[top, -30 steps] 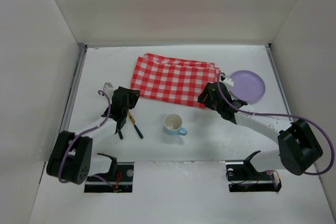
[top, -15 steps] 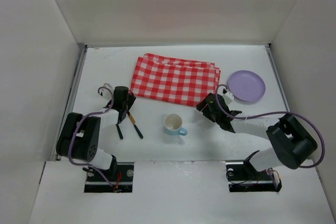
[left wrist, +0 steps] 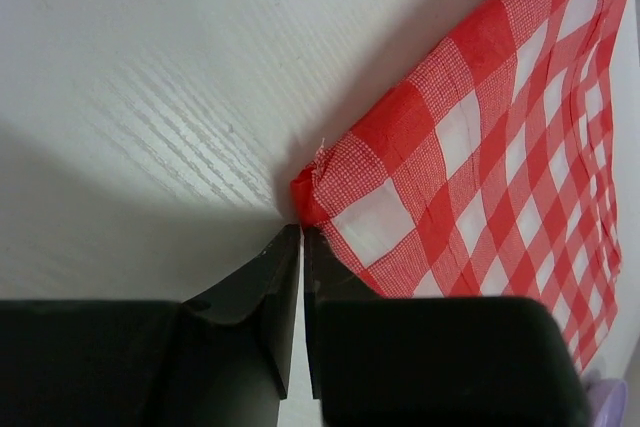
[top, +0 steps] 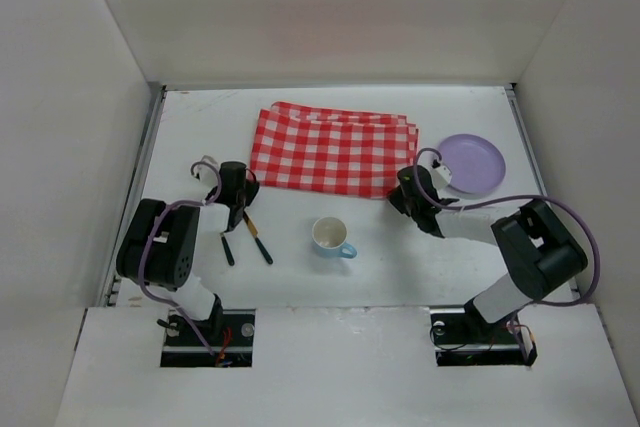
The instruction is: Set the dinner table for one person
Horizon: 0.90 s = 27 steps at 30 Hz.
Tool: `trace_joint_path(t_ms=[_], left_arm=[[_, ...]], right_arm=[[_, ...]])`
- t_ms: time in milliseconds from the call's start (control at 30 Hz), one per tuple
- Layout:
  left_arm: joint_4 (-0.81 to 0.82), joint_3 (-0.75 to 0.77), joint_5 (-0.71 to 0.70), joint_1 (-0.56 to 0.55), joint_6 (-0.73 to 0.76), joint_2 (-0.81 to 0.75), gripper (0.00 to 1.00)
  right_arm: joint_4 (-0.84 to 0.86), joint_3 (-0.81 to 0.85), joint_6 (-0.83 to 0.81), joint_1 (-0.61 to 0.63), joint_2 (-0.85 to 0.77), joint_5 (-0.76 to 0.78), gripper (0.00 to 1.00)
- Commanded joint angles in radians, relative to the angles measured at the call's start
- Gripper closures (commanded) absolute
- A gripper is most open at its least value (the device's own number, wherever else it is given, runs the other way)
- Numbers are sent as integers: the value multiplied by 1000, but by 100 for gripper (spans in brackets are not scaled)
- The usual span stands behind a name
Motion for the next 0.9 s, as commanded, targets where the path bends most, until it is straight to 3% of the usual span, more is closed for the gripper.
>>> trace_joint_path(t_ms=[0, 333, 467, 533, 633, 767, 867], left_arm=[[27, -51, 17, -6, -5, -54, 95], [-70, -238, 10, -86, 20, -349, 95], [-139, -279, 7, -101, 21, -476, 95], [-171, -284, -1, -127, 17, -528, 95], [-190, -247, -21, -163, 31, -541, 89], [-153, -180, -19, -163, 64, -457, 68], [-127, -140, -1, -155, 45, -363, 61]], right_arm=[[63, 23, -27, -33, -18, -6, 93], [63, -132, -94, -123, -216, -89, 92], [61, -167, -121, -148, -240, -121, 86], [63, -169, -132, -165, -230, -136, 77], [65, -161, -164, -172, -236, -155, 51], [36, -157, -215, -168, -318, -155, 37], [-15, -161, -227, -166, -388, -136, 32]])
